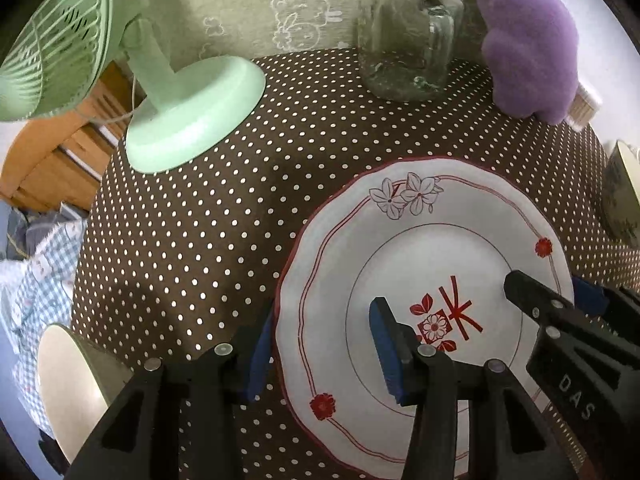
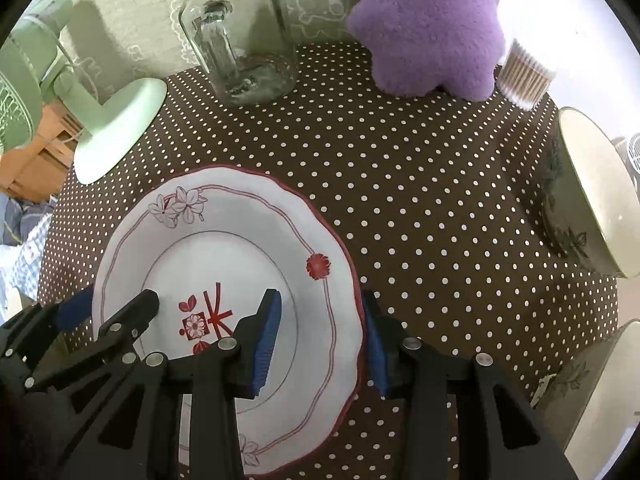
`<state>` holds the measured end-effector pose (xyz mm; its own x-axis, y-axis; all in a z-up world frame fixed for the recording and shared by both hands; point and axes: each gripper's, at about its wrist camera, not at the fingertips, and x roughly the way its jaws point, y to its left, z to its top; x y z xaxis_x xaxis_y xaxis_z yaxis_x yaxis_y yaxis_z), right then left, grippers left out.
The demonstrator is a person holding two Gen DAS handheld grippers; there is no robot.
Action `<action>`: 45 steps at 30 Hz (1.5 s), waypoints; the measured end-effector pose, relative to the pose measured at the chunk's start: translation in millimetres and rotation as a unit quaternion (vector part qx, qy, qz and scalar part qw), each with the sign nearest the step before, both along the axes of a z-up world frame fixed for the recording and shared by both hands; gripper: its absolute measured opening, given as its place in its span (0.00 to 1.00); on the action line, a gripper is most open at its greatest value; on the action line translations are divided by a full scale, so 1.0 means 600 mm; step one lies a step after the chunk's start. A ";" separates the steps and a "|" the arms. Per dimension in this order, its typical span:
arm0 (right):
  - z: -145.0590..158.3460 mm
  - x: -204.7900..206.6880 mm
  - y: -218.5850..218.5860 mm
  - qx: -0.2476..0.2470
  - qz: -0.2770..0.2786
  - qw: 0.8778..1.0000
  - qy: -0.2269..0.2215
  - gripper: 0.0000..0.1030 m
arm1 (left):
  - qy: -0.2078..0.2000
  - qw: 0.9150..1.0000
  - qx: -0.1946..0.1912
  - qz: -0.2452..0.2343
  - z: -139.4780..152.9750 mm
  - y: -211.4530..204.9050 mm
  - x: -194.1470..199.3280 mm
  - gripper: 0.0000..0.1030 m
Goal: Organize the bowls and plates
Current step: 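Close the right gripper on the red-rimmed plate rim and lift it, then carry the held red-rimmed plate over the yellow-floral plate stack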
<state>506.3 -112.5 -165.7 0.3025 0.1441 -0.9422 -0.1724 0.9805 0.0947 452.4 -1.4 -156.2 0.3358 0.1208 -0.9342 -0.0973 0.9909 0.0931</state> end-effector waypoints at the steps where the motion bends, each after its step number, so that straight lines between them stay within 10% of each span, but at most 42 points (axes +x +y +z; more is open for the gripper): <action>1: -0.004 0.001 -0.001 0.000 -0.001 1.000 0.004 0.42 | -0.003 1.000 0.004 -0.004 0.000 0.004 -0.001 0.47; 20: 0.025 -0.057 -0.007 -0.024 0.006 1.000 -0.005 0.42 | -0.010 1.000 -0.001 -0.022 0.038 -0.034 -0.087 0.45; 45: 0.188 -0.272 -0.008 -0.024 -0.043 0.997 -0.060 0.42 | -0.068 0.995 -0.028 -0.073 0.171 0.003 -0.253 0.44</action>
